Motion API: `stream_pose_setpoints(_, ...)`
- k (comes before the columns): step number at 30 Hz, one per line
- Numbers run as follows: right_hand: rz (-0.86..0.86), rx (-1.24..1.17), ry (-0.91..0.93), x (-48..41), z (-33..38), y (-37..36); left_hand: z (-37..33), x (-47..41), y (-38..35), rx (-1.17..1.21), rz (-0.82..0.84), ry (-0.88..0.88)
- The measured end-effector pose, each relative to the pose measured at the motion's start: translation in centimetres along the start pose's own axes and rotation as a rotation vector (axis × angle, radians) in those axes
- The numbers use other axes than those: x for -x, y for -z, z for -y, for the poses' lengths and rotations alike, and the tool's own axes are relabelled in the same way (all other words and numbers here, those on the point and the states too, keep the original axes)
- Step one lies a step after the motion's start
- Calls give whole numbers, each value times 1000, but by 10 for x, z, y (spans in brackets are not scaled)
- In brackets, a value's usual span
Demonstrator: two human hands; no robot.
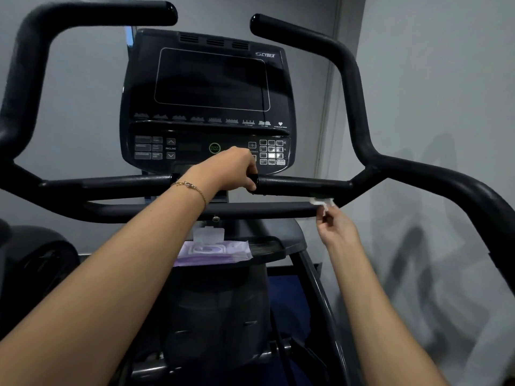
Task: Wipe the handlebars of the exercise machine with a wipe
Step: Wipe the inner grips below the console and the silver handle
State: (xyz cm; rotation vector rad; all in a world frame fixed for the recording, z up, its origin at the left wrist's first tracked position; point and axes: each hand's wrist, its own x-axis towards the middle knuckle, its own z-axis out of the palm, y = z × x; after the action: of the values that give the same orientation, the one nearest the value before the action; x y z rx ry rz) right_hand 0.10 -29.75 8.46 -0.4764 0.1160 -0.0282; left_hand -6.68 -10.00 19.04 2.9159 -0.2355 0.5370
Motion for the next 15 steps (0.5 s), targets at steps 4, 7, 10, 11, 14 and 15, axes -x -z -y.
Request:
stream_pose_setpoints(4, 24, -7, -21, 4, 0, 5, 1, -1, -3, 6, -4, -6)
stream_pose_setpoints(7, -2, -126, -25, -1, 1, -3, -1, -2, -1, 6, -4, 2)
stream_pose_setpoints(10, 58, -84, -108, 6, -17, -1, 0, 0, -2, 21, -6, 5)
stream_pose_setpoints(11, 77, -95, -135, 7, -19, 2, 1, -1, -4, 30, -8, 5)
stream_pose_setpoints(14, 77, -136, -138, 5, -15, 6, 2, -1, -4, 42, -13, 2)
stream_pose_setpoints(15, 65, -138, -132, 4, -16, 3, 2, -1, -3, 49, -14, 4)
